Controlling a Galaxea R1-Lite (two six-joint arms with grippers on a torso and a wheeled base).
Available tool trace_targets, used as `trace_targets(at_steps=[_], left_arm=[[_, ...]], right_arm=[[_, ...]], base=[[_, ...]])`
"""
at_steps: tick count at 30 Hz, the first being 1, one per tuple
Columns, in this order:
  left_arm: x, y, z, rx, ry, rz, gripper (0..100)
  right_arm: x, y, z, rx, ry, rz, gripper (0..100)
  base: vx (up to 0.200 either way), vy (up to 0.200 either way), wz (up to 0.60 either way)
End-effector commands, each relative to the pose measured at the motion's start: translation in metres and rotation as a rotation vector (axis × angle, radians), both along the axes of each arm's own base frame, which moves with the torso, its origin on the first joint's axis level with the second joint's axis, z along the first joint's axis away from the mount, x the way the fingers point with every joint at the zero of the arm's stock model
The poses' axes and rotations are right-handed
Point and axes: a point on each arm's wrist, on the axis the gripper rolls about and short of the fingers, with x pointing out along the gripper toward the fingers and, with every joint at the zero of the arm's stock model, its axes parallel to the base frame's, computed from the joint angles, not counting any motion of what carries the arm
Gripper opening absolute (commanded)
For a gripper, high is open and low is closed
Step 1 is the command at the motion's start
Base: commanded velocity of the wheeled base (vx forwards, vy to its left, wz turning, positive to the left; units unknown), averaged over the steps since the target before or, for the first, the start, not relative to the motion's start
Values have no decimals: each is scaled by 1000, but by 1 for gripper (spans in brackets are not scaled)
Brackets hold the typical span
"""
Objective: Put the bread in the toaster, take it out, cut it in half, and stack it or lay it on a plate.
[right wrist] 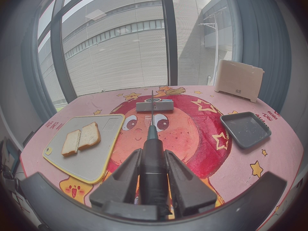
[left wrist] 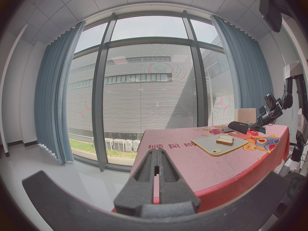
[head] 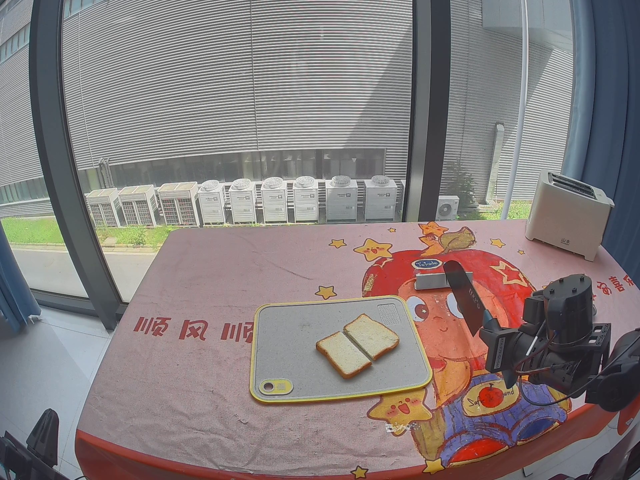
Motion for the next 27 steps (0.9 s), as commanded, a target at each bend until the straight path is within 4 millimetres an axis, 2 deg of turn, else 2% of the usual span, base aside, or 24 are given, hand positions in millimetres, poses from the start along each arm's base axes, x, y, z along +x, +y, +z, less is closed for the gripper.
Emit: trace_targets(at_steps=[1,27], left_arm=[[0,0,-5,0,1,0,0],[0,0,-5,0,1,0,0]], right_arm=[[1,1,0,0,1,-1,0],[6,1,7,21,-28,-14,0]], base=[[0,0,0],[0,0,0]])
